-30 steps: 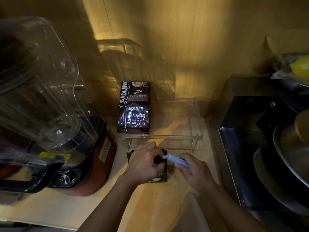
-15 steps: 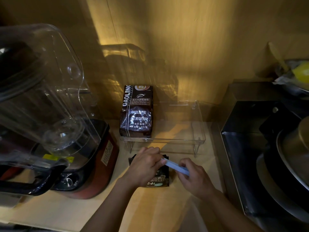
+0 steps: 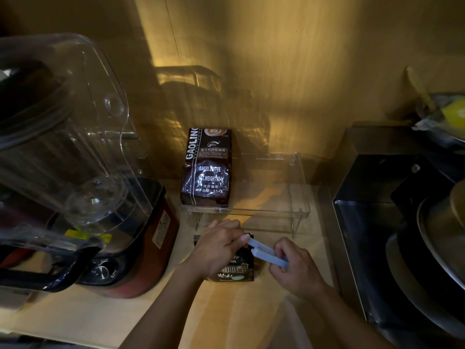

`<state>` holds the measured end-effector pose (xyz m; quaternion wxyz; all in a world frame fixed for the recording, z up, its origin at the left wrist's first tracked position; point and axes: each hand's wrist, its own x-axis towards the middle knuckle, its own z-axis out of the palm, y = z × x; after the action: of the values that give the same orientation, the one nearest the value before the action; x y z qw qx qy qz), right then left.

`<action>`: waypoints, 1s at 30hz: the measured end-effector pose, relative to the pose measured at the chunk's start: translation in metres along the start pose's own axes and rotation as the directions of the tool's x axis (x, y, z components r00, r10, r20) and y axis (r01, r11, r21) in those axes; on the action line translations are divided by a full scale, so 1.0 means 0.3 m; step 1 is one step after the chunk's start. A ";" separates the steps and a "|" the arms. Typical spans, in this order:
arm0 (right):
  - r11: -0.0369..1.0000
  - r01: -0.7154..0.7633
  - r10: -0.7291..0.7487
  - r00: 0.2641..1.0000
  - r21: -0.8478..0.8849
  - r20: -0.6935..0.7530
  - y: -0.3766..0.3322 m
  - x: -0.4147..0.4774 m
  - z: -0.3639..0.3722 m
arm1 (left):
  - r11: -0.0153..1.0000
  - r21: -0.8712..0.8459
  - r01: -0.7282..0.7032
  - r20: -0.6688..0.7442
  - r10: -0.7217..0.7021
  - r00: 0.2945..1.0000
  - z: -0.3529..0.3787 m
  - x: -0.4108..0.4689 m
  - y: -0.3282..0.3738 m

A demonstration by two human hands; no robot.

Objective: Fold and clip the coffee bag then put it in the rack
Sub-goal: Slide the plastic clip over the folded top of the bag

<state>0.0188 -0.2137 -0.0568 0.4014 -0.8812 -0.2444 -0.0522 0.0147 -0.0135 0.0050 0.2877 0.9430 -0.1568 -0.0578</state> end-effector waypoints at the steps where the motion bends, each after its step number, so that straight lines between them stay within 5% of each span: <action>1: 1.000 0.026 -0.026 1.000 -0.007 0.002 -0.002 0.000 -0.003 | 1.000 0.018 -0.006 -0.005 0.006 1.000 -0.001 0.001 -0.002; 5: 0.997 0.068 -0.070 0.996 0.035 0.053 0.015 -0.015 -0.017 | 0.997 0.078 -0.004 -0.073 0.010 0.997 0.006 0.001 -0.017; 10: 0.915 -0.197 0.145 0.975 0.353 0.167 0.032 -0.001 -0.052 | 0.999 0.006 0.041 -0.160 -0.040 0.986 0.014 -0.004 -0.020; 15: 0.898 -0.118 0.122 0.992 0.425 0.019 0.031 0.041 -0.093 | 0.992 -0.101 0.070 -0.197 -0.089 0.976 0.012 -0.020 -0.035; 18: 0.927 -0.081 0.109 0.993 0.365 -0.056 0.044 0.057 -0.112 | 0.991 -0.110 0.072 -0.203 -0.093 0.975 0.013 -0.032 -0.048; 23: 0.987 -0.030 0.025 0.999 0.158 0.029 0.068 0.060 -0.106 | 0.990 -0.096 0.100 -0.239 -0.121 0.964 0.018 -0.033 -0.046; 30: 0.984 -0.073 0.058 0.994 0.165 0.091 0.054 0.076 -0.096 | 0.990 -0.105 0.099 -0.277 -0.124 0.953 0.000 -0.037 -0.032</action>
<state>0.0494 -0.2349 -0.0418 0.4649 -0.8531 -0.2358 0.0196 0.0066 -0.0022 -0.0003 0.3456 0.9350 -0.0578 0.0545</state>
